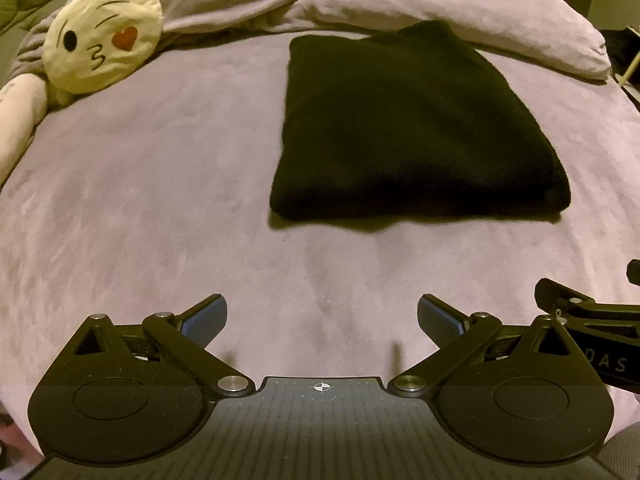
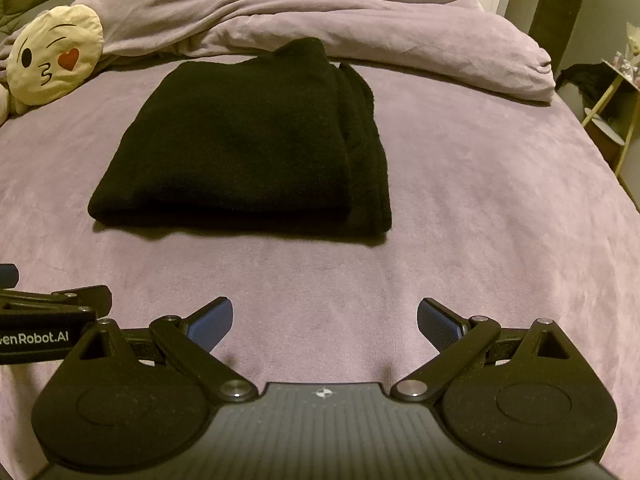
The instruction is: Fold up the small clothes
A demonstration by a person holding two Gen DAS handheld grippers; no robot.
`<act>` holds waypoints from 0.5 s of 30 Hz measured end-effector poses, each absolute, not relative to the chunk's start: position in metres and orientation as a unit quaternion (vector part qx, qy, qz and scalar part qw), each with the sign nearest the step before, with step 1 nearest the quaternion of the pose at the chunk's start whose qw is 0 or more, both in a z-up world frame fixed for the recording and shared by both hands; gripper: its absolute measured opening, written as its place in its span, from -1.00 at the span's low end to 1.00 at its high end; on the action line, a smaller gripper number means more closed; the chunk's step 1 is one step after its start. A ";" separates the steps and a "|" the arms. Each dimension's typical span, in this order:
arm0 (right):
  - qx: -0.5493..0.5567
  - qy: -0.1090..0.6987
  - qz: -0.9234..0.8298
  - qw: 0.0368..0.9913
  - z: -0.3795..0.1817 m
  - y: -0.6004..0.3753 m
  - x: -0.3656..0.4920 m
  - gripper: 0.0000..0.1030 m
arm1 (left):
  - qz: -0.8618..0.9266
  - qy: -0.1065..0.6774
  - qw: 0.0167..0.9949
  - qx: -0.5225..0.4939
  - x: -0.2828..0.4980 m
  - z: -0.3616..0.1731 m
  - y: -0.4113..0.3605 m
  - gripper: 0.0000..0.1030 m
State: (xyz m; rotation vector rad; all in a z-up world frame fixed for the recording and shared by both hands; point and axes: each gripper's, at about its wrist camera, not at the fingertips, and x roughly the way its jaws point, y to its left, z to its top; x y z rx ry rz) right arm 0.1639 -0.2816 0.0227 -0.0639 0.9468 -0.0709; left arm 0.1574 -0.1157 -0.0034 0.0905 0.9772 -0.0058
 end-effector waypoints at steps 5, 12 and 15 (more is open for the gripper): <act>-0.027 0.456 -0.036 0.889 0.022 -0.282 0.164 0.92 | -0.007 0.459 0.887 0.047 0.156 -0.002 -0.117 1.00; -0.023 0.456 -0.038 0.889 0.021 -0.284 0.164 0.92 | -0.004 0.456 0.888 0.053 0.156 -0.002 -0.118 1.00; -0.023 0.457 -0.039 0.888 0.021 -0.284 0.163 0.92 | -0.002 0.454 0.889 0.059 0.155 -0.002 -0.118 1.00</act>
